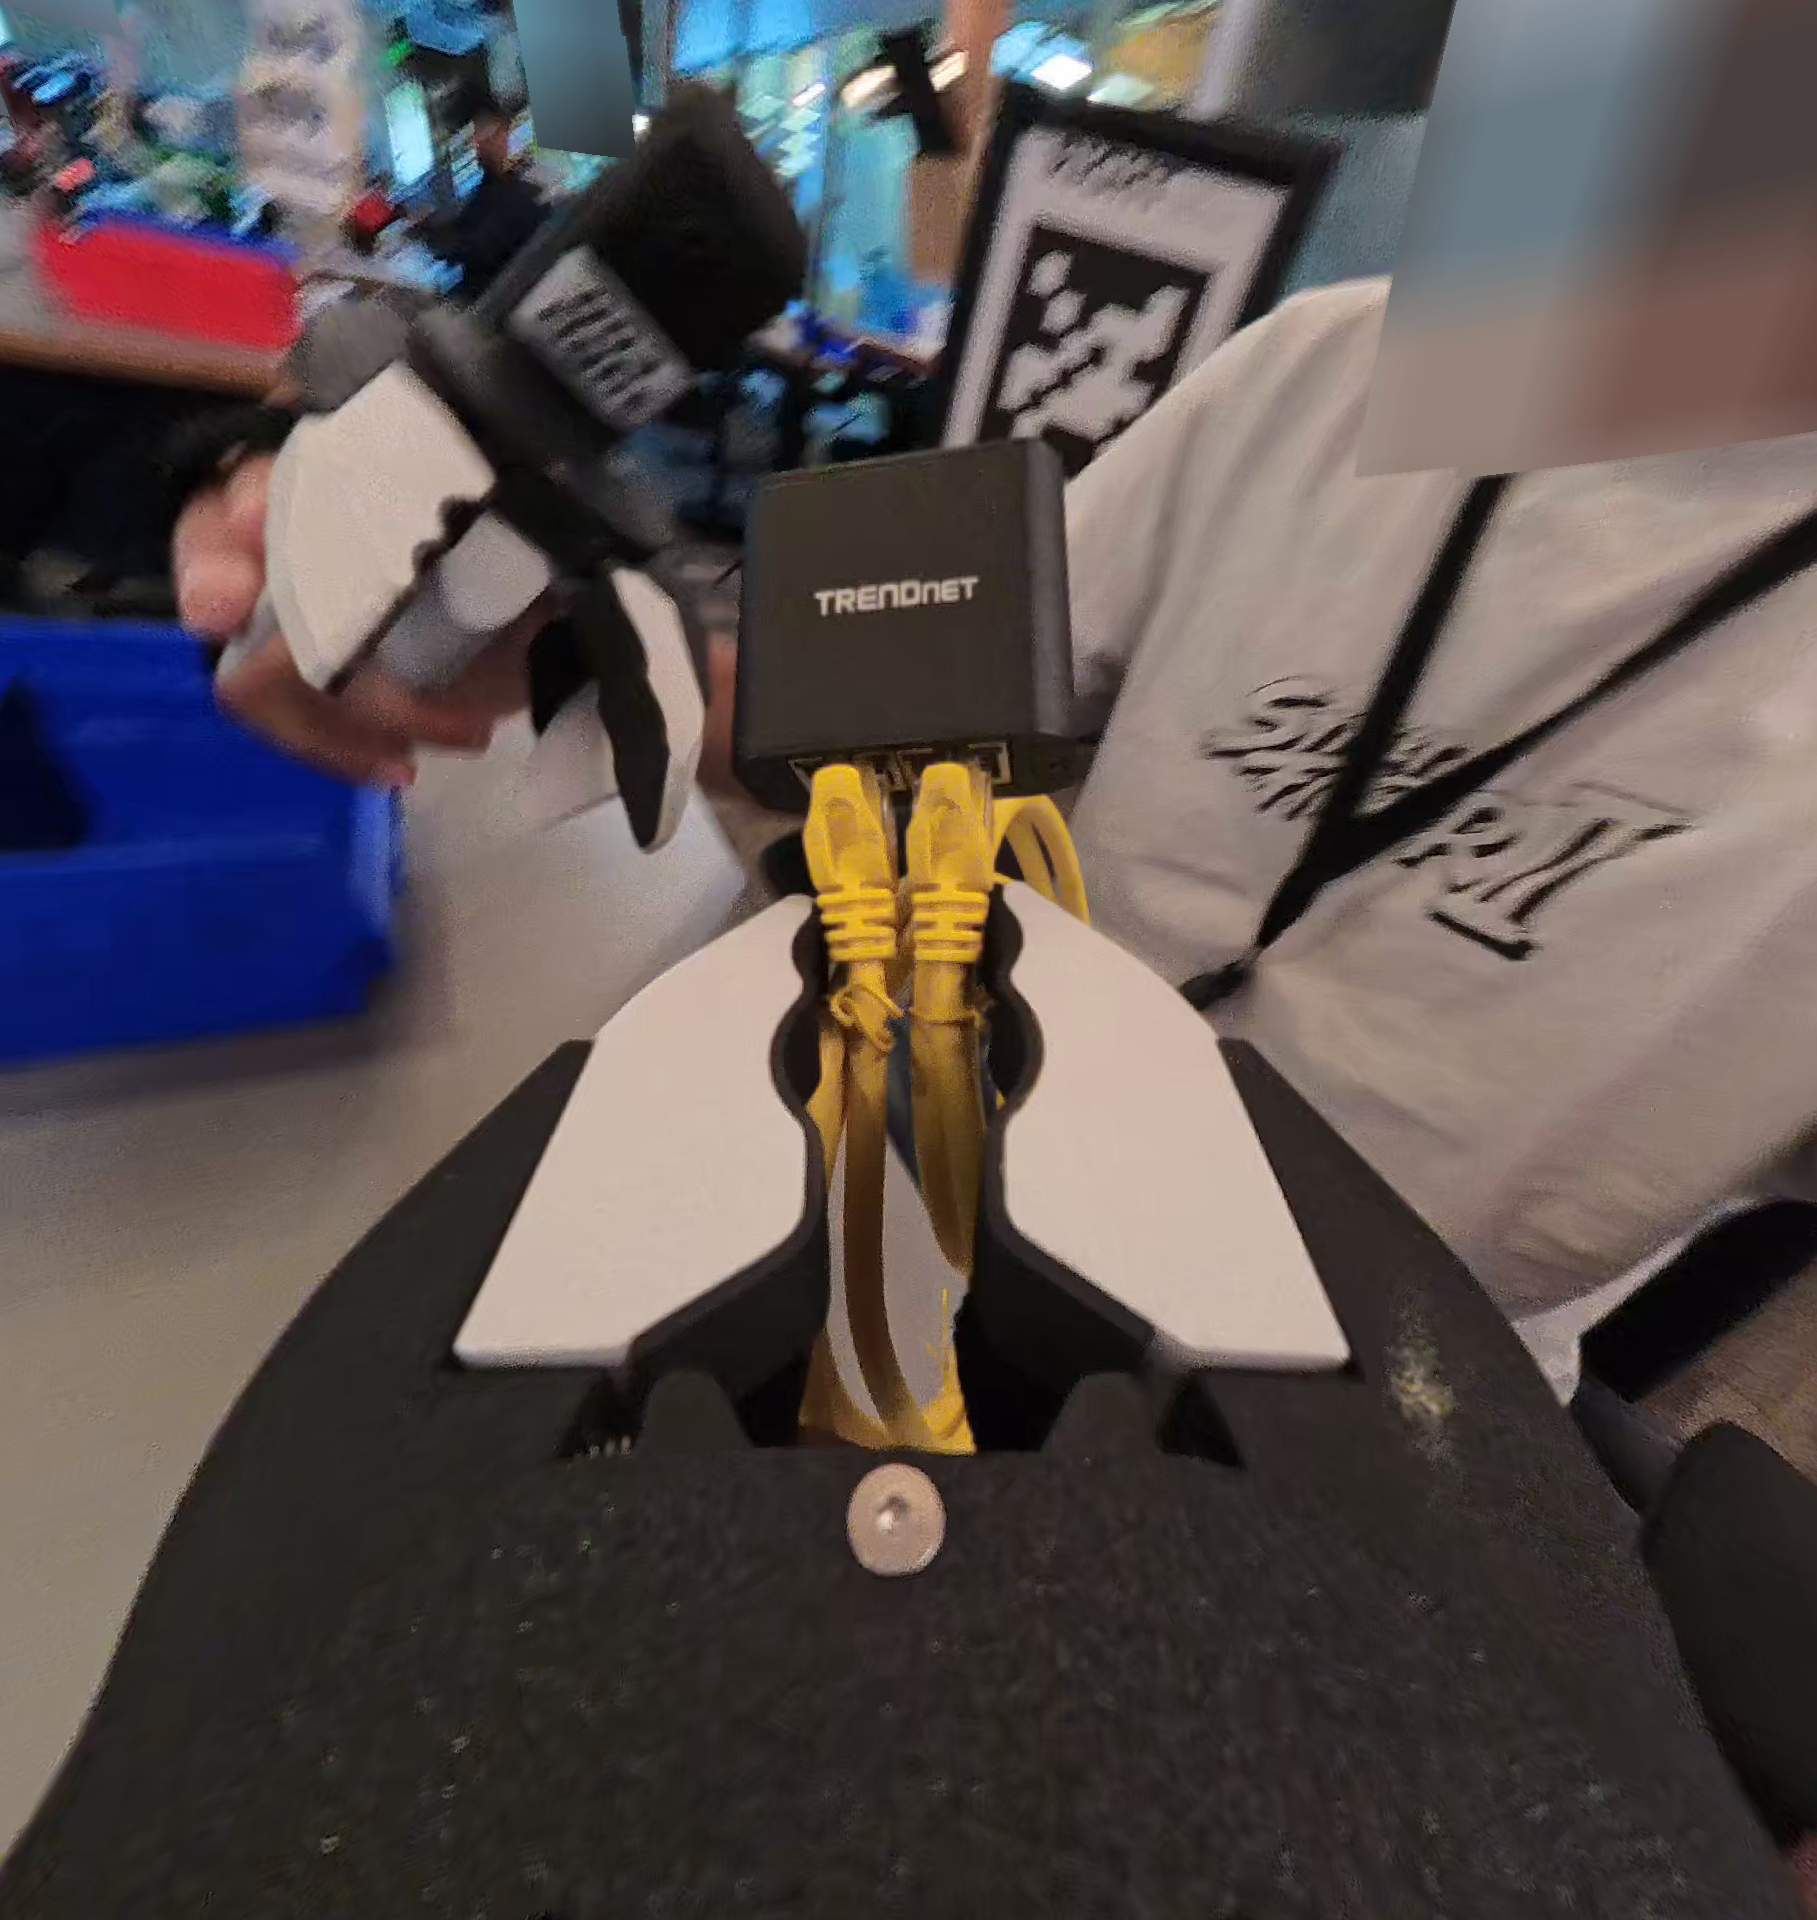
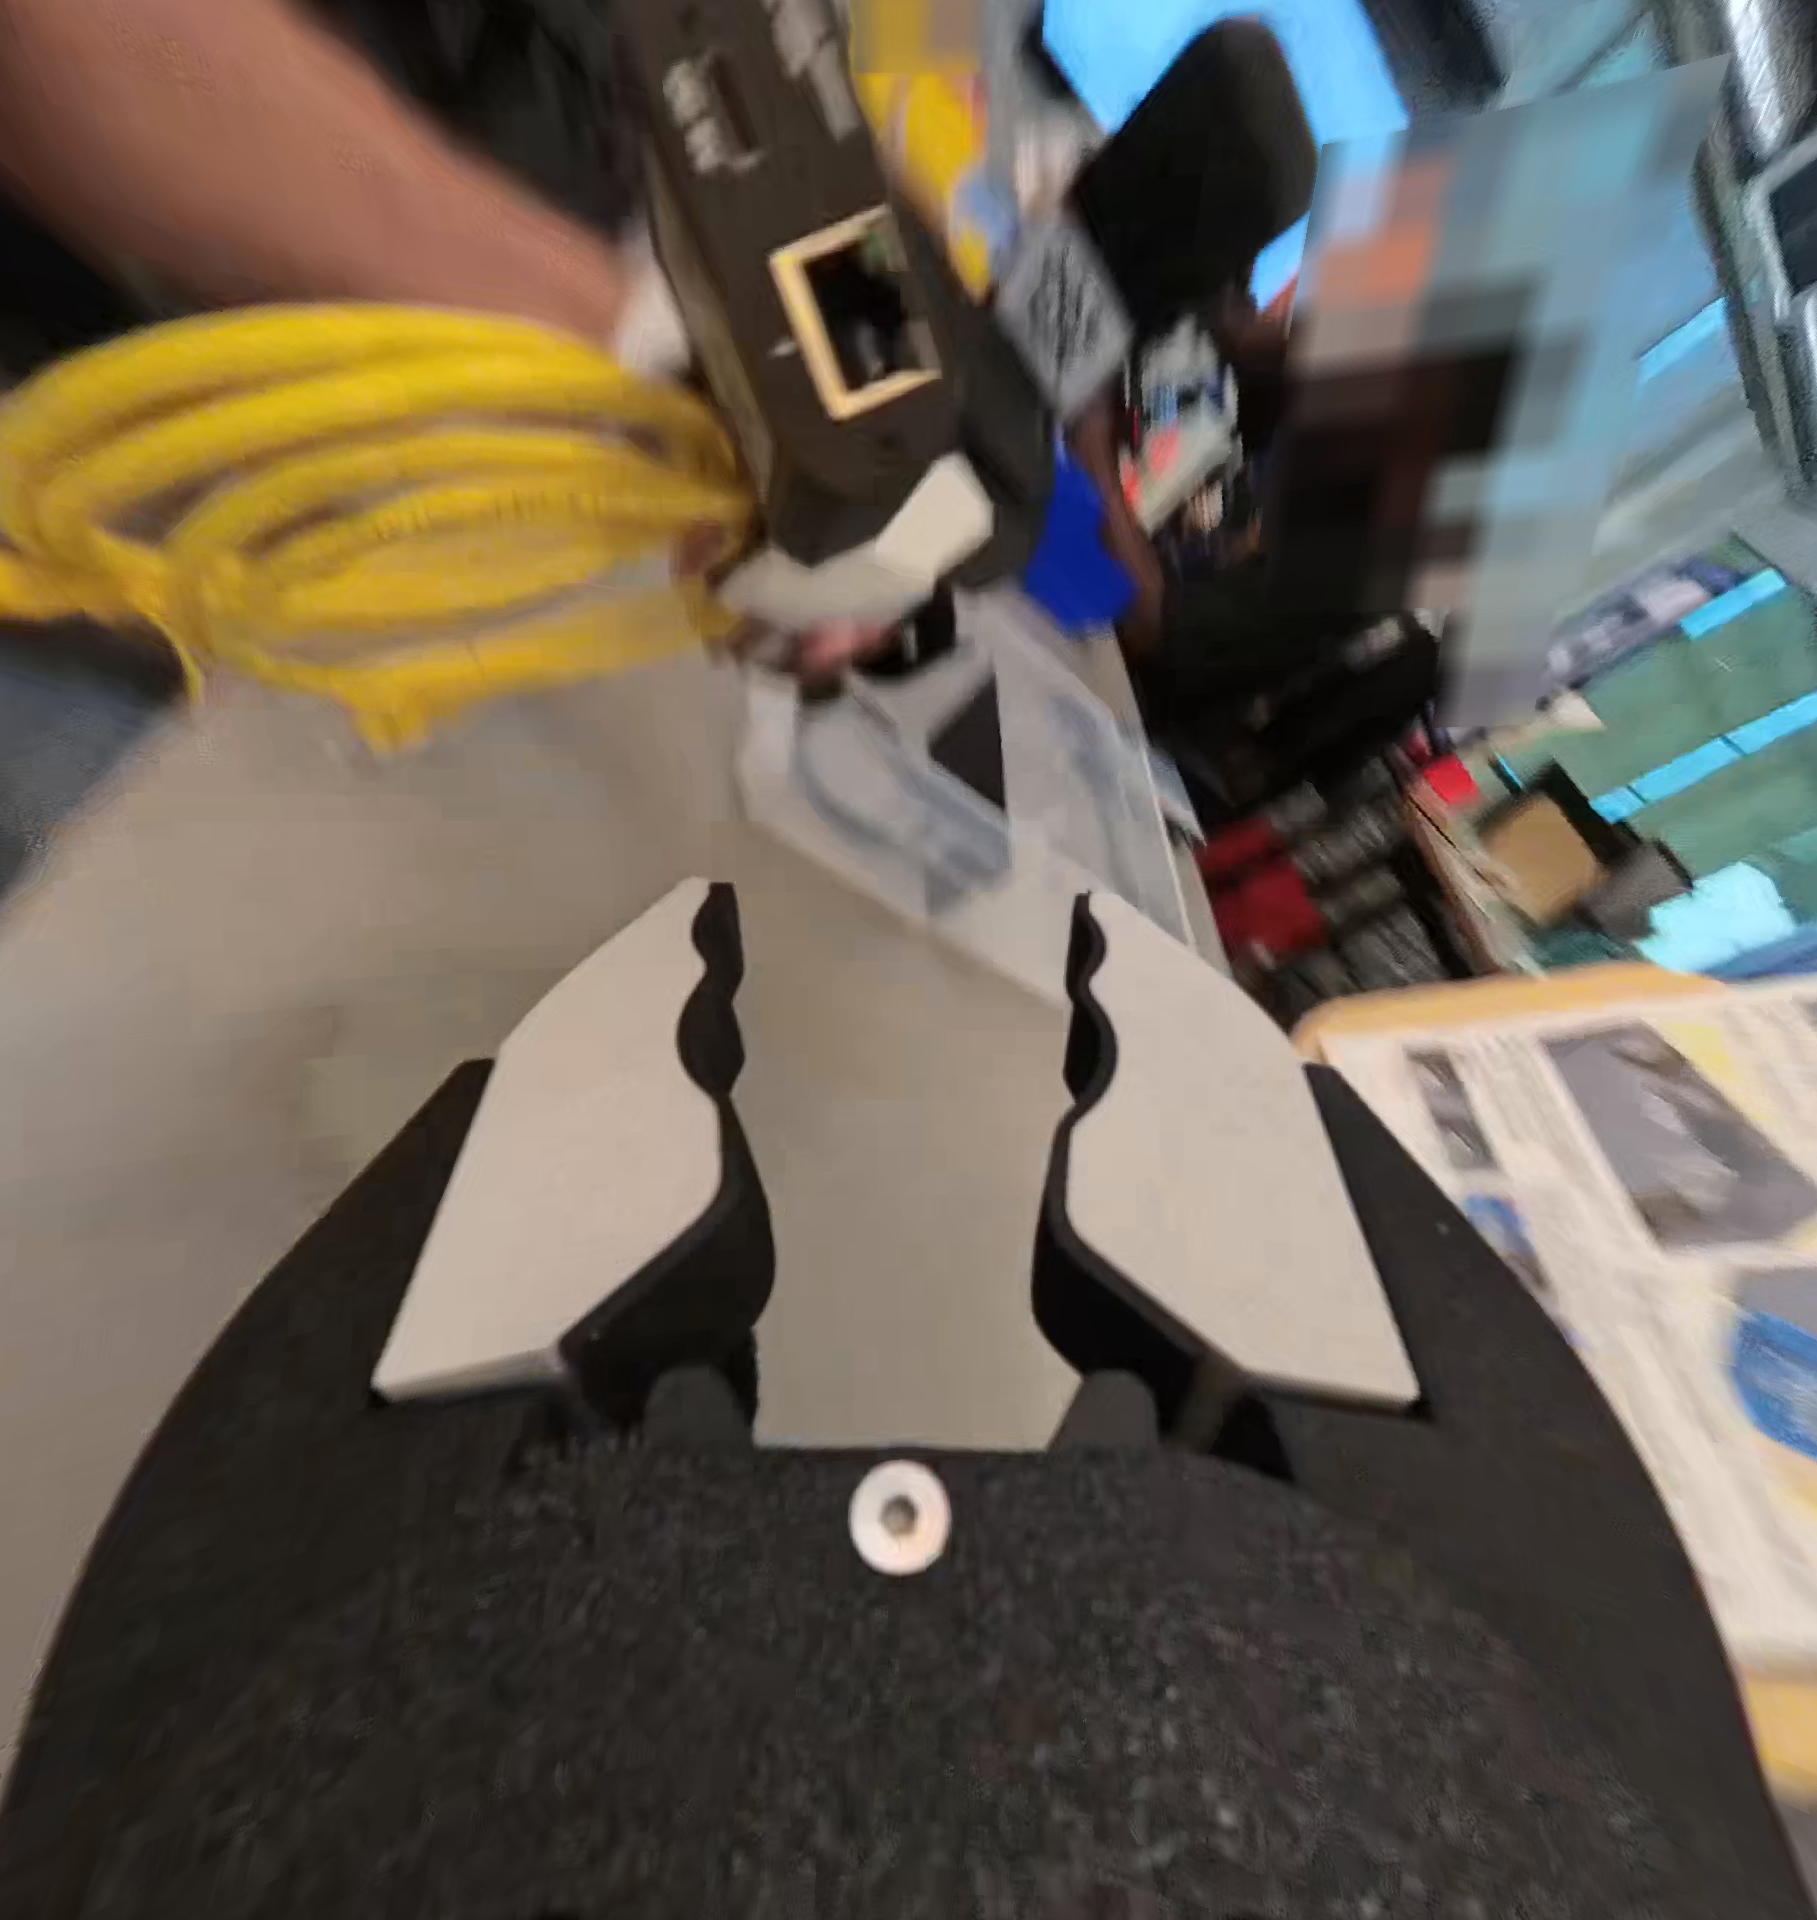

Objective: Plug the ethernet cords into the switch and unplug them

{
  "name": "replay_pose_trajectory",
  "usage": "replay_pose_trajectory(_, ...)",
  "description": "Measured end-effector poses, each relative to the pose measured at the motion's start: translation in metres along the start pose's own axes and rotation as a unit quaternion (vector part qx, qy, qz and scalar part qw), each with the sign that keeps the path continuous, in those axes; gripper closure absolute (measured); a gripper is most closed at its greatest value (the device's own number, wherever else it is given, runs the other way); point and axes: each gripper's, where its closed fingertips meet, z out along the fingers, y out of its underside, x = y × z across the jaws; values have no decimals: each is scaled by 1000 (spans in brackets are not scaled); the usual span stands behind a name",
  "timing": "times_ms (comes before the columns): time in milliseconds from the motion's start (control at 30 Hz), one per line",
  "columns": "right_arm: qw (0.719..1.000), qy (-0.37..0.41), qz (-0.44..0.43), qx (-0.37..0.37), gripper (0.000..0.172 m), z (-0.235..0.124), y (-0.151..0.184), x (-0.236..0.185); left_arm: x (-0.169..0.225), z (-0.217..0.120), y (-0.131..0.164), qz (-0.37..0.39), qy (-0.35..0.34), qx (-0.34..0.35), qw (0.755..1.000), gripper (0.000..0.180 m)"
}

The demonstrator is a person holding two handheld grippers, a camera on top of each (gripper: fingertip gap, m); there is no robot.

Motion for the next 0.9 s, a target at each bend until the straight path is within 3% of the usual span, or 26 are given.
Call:
replay_pose_trajectory(100, 982, -51, 75, 167, 116, -10, -44, 6, 2, 6, -21, 26, 99, 41, 994, 153)
replay_pose_trajectory(167, 969, -86, 85, 215, 111, -11, -63, 5, -1, 11, -28, 39, 159, 64, 985, 153)
replay_pose_trajectory(267, 964, -98, 52, 242, 112, -8, -81, 5, -11, 17, -38, 56, 222, 100, 968, 153)
replay_pose_trajectory(333, 961, -95, 38, 258, 123, -11, -89, 9, -22, 21, -42, 56, 240, 124, 961, 152)
replay_pose_trajectory(533, 964, -75, 23, 255, 145, -18, -81, 19, -49, 36, -31, 22, 266, 123, 956, 152)
replay_pose_trajectory(667, 971, -55, 27, 232, 147, -16, -71, 26, -66, 30, -36, 4, 225, 157, 962, 148)
replay_pose_trajectory(800, 988, -14, -8, 153, 146, -12, -57, 41, -107, 16, -33, -86, 64, 148, 983, 116)
replay_pose_trajectory(900, 997, 4, -32, 76, 147, -9, -42, 48, -118, -15, -27, -116, -48, 132, 983, 114)
